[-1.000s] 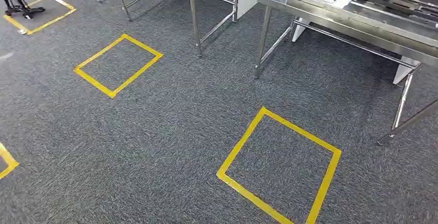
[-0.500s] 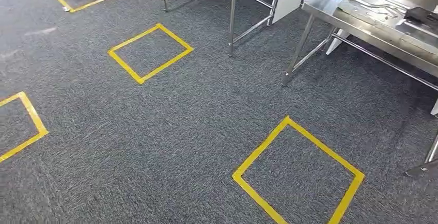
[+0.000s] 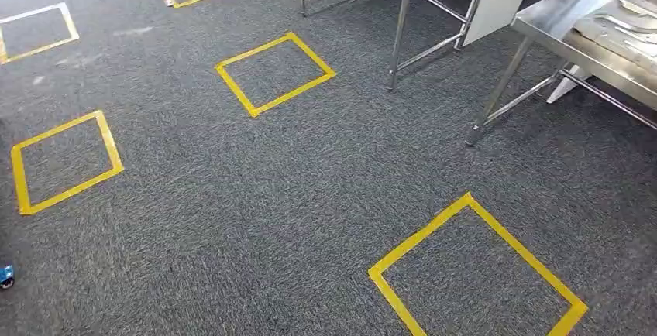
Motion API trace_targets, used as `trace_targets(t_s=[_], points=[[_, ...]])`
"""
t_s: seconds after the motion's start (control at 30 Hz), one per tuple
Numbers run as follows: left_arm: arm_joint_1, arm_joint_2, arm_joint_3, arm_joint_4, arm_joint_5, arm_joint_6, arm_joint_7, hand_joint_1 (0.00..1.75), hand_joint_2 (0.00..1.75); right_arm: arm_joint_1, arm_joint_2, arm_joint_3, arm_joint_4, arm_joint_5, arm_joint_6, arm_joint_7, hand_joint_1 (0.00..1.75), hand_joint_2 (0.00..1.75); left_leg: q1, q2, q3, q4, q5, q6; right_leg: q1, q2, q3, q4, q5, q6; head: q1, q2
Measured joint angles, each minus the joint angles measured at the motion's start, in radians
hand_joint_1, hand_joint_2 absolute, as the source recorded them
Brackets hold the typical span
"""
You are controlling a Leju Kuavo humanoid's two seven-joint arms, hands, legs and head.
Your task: Take the parts from the cabinet and place them on the table.
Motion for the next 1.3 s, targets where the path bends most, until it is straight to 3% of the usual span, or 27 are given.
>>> trace_targets(t_s=[0.07,0.1,0.13,0.2,0.27,0.3,0.37,0.4,0.47,0.5,0.53,0.6,0.63,0.67,0.73,0.8,0.83,0.87,0.9,0.97,1.0,1.03,1.1,1.13,1.17,1.23,1.3], points=[[0.004,0.003,-0.003,0.000,-0.001,0.000,0.001,0.00,0.00,-0.002,-0.001,0.005,0.004,0.001,0.000,0.001,0.00,0.00,0.003,0.008,0.064,-0.117,0.071,-0.001,-0.001,-0.025,0.003,0.004,-0.006,0.004,0.000,0.000],[0.003,0.005,-0.005,0.000,-0.002,0.000,0.001,0.00,0.00,-0.003,-0.001,0.008,0.006,0.002,0.000,0.001,0.00,0.00,0.004,0.026,0.120,-0.217,0.114,0.000,-0.002,-0.037,0.007,0.007,-0.011,0.009,0.000,0.000],[0.002,0.006,-0.006,0.000,-0.002,0.000,0.001,0.00,0.00,-0.002,-0.001,0.011,0.007,0.003,0.000,0.001,0.00,0.00,0.003,0.069,0.161,-0.295,0.128,0.004,0.001,-0.046,0.012,0.010,-0.015,0.015,0.000,0.000],[-0.001,0.007,-0.009,0.000,-0.001,0.000,0.002,0.00,0.00,-0.003,-0.006,0.014,0.010,0.004,0.000,0.002,0.00,0.00,-0.005,0.056,0.159,-0.297,0.128,0.023,0.007,-0.060,0.015,0.010,-0.020,0.028,0.004,0.000],[0.004,0.009,-0.010,0.000,-0.001,0.000,0.004,0.00,0.00,-0.012,-0.006,0.016,0.012,0.005,0.000,-0.001,0.00,0.00,-0.010,0.040,0.149,-0.298,0.129,0.032,0.006,-0.075,0.021,0.005,-0.019,0.038,0.004,0.000],[0.004,0.011,-0.010,0.000,-0.002,0.000,0.004,0.00,0.00,-0.016,-0.006,0.020,0.013,0.008,0.001,-0.006,0.00,0.00,-0.004,0.028,0.157,-0.308,0.135,0.042,0.003,-0.077,0.025,0.005,-0.023,0.046,0.003,0.000],[0.003,0.011,-0.013,0.000,-0.004,-0.001,0.003,0.00,0.00,-0.012,-0.010,0.024,0.016,0.015,0.001,-0.008,0.00,0.00,-0.001,0.013,0.161,-0.315,0.142,0.054,-0.003,0.009,0.002,0.062,-0.071,0.053,0.009,0.000],[0.000,0.011,-0.014,0.000,-0.006,-0.002,0.002,0.00,0.00,-0.010,-0.010,0.026,0.017,0.021,0.001,-0.007,0.00,0.00,-0.001,0.004,0.158,-0.315,0.144,0.059,-0.002,0.032,-0.035,0.138,-0.115,0.053,0.011,0.000],[-0.003,0.012,-0.015,0.000,-0.008,-0.002,0.002,0.00,0.00,-0.005,-0.010,0.036,0.022,0.048,0.001,0.004,0.00,0.00,-0.006,-0.022,0.155,-0.314,0.145,0.062,-0.002,0.045,-0.115,0.293,-0.174,0.052,0.011,0.000],[-0.003,0.012,-0.016,0.000,-0.008,-0.002,0.003,0.00,0.00,-0.002,-0.010,0.045,0.024,0.063,0.002,0.011,0.00,0.00,-0.008,-0.037,0.155,-0.314,0.145,0.062,-0.002,0.047,-0.133,0.319,-0.166,0.050,0.010,0.000],[-0.002,0.013,-0.017,0.000,-0.008,-0.002,0.003,0.00,0.00,-0.002,-0.010,0.052,0.026,0.071,0.002,0.015,0.00,0.00,-0.009,-0.049,0.157,-0.314,0.145,0.062,-0.001,0.048,-0.128,0.298,-0.138,0.047,0.010,0.000],[-0.001,0.013,-0.018,0.000,-0.008,-0.001,0.003,0.00,0.00,0.000,-0.010,0.066,0.029,0.079,0.003,0.021,0.00,0.00,-0.012,-0.079,0.162,-0.313,0.145,0.062,0.001,0.069,-0.063,0.145,-0.036,0.034,0.011,0.000],[-0.001,0.013,-0.019,0.001,-0.008,-0.002,0.003,0.00,0.00,0.002,-0.010,0.069,0.030,0.080,0.003,0.023,0.00,0.00,-0.012,-0.091,0.163,-0.313,0.145,0.061,0.004,0.104,-0.028,0.064,0.005,0.024,0.011,0.000],[-0.002,0.009,-0.019,0.002,-0.008,-0.001,0.003,0.00,0.00,0.004,-0.013,0.071,0.030,0.080,0.002,0.024,0.00,0.00,-0.016,-0.100,0.158,-0.309,0.144,0.056,0.004,0.150,-0.014,0.025,-0.001,0.014,0.009,0.000],[-0.003,0.010,-0.019,0.002,-0.008,-0.001,0.005,0.00,0.00,0.001,-0.013,0.074,0.032,0.081,0.002,0.024,0.00,0.00,-0.007,-0.123,0.150,-0.310,0.147,0.042,0.009,0.124,-0.014,0.016,0.002,0.017,0.010,0.000],[0.005,0.010,-0.019,0.002,-0.007,-0.001,0.006,0.00,0.00,-0.003,-0.013,0.080,0.034,0.082,0.003,0.024,0.00,0.00,-0.005,-0.148,0.144,-0.315,0.152,0.027,0.011,0.103,-0.006,0.004,0.007,0.008,0.012,0.000],[0.007,0.011,-0.019,0.002,-0.007,-0.001,0.006,0.00,0.00,-0.003,-0.011,0.083,0.035,0.083,0.004,0.024,0.00,0.00,-0.005,-0.109,0.145,-0.301,0.145,0.030,0.000,0.085,0.002,-0.012,0.016,0.002,0.010,0.000],[0.007,0.011,-0.019,0.002,-0.007,-0.001,0.006,0.00,0.00,0.001,-0.011,0.086,0.035,0.085,0.006,0.023,0.00,0.00,-0.009,-0.048,0.128,-0.265,0.116,0.026,0.002,0.075,0.009,-0.020,0.016,-0.005,0.009,0.000],[0.003,0.011,-0.019,0.002,-0.007,-0.002,0.005,0.00,0.00,0.006,-0.012,0.087,0.036,0.088,0.007,0.023,0.00,0.00,-0.007,-0.025,0.095,-0.201,0.075,0.021,0.004,0.057,0.010,-0.020,0.016,-0.009,0.005,0.000],[-0.001,0.011,-0.019,0.003,-0.007,-0.002,0.002,0.00,0.00,0.010,-0.012,0.088,0.036,0.091,0.010,0.023,0.00,0.00,0.002,-0.009,0.020,-0.051,0.010,0.009,0.006,0.022,0.010,-0.020,0.012,-0.011,0.006,0.000],[0.000,0.011,-0.019,0.003,-0.007,-0.002,0.001,0.00,0.00,0.010,-0.012,0.088,0.036,0.092,0.010,0.023,0.00,0.00,0.006,-0.007,0.002,-0.015,0.004,0.003,0.006,0.008,0.009,-0.019,0.010,-0.009,0.005,0.000],[0.003,0.011,-0.019,0.003,-0.008,-0.002,0.001,0.00,0.00,0.010,-0.012,0.089,0.037,0.094,0.011,0.024,0.00,0.00,0.012,-0.002,0.009,-0.027,0.023,-0.003,0.005,-0.005,0.011,-0.018,0.007,-0.006,0.005,0.000],[0.006,0.011,-0.019,0.003,-0.008,-0.002,0.000,0.00,0.00,0.008,-0.010,0.092,0.038,0.095,0.012,0.024,0.00,0.00,0.020,0.018,0.083,-0.165,0.100,-0.013,-0.001,-0.030,0.015,-0.011,-0.002,0.006,0.005,0.000],[0.005,0.011,-0.019,0.003,-0.008,-0.002,-0.001,0.00,0.00,0.008,-0.010,0.093,0.038,0.095,0.013,0.024,0.00,0.00,0.024,0.044,0.131,-0.250,0.134,-0.017,-0.003,-0.040,0.018,-0.003,-0.009,0.014,0.004,0.000],[0.002,0.008,-0.020,0.004,-0.008,-0.002,-0.002,0.00,0.00,0.009,-0.011,0.095,0.037,0.095,0.011,0.024,0.00,0.00,0.022,0.086,0.147,-0.292,0.131,-0.016,0.003,-0.049,0.016,0.005,-0.017,0.024,0.003,0.000],[0.002,0.008,-0.020,0.005,-0.008,-0.002,-0.002,0.00,0.00,0.006,-0.011,0.096,0.038,0.097,0.009,0.026,0.00,0.00,0.013,0.057,0.146,-0.287,0.135,0.009,0.006,-0.065,0.022,0.009,-0.022,0.038,0.013,0.000],[0.007,0.008,-0.020,0.005,-0.008,-0.002,-0.002,0.00,0.00,-0.005,-0.011,0.098,0.039,0.098,0.007,0.026,0.00,0.00,0.009,0.039,0.140,-0.289,0.138,0.023,-0.001,-0.080,0.029,0.004,-0.021,0.049,0.012,0.000]])
